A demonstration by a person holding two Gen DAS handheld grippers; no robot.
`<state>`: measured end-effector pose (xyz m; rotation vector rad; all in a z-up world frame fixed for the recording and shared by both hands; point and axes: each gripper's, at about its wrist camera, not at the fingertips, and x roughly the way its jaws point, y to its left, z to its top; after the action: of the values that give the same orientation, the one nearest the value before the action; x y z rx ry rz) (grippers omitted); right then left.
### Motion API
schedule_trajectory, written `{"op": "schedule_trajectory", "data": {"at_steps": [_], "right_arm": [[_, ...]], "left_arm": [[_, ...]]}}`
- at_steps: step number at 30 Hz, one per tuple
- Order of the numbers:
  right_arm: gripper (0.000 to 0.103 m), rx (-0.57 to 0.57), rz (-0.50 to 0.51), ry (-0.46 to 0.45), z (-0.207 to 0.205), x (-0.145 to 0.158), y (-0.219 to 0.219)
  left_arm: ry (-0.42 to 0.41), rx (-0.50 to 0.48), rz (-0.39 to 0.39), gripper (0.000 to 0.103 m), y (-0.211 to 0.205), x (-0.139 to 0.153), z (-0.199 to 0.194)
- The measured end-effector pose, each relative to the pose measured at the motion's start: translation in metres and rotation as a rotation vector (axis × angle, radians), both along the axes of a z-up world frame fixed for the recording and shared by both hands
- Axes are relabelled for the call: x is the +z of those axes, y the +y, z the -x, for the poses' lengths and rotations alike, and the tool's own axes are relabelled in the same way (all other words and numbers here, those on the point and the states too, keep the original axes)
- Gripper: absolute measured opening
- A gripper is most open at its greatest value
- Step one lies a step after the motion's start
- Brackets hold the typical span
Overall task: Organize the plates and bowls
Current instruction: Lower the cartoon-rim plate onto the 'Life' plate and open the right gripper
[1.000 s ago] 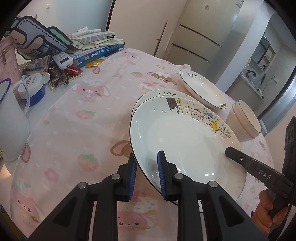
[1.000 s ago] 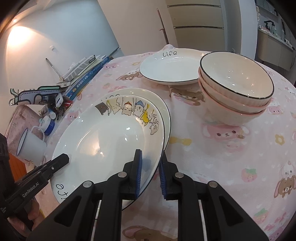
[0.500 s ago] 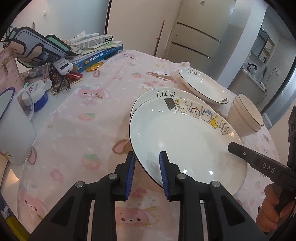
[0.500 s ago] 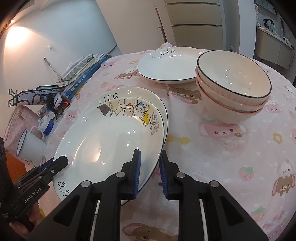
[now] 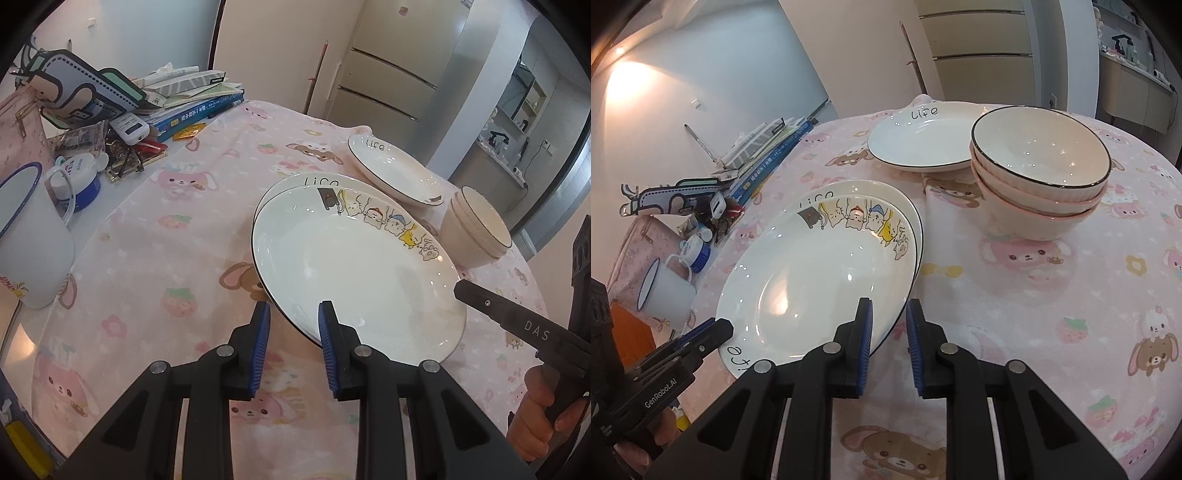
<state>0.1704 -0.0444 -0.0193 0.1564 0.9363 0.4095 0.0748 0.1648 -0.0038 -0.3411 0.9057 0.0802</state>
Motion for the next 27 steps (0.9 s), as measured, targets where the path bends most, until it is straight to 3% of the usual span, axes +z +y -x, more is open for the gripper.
{"op": "schedule_trajectory", "data": {"at_steps": [5,9,13,17,21,27], "right_arm": [[0.006,0.012,-0.009,-0.028,0.004,0.007,0.001],[0.005,0.027,0.037,-0.028,-0.002,0.005,0.014],[0.005,0.005,-0.009,-0.014,-0.003,0.005,0.006],[0.01,-0.065,0.036,-0.052,0.002,0.008,-0.004],[0.01,-0.049,-0.005,-0.016,-0.002,0.0,-0.009],[0.012,-0.01,-0.036,0.018,-0.009,-0.003,-0.004]], "left_arm": [[0.002,-0.004,-0.019,0.026,-0.004,0.0,-0.001],[0.008,-0.004,-0.006,0.026,0.0,-0.003,-0.006],[0.008,0.008,0.015,0.026,0.006,-0.003,-0.004],[0.003,0.018,0.033,0.026,0.01,-0.001,-0.001],[0.012,0.026,0.051,0.03,0.01,-0.005,-0.004],[0.021,0.008,0.011,0.027,-0.001,-0.007,-0.011]]}}
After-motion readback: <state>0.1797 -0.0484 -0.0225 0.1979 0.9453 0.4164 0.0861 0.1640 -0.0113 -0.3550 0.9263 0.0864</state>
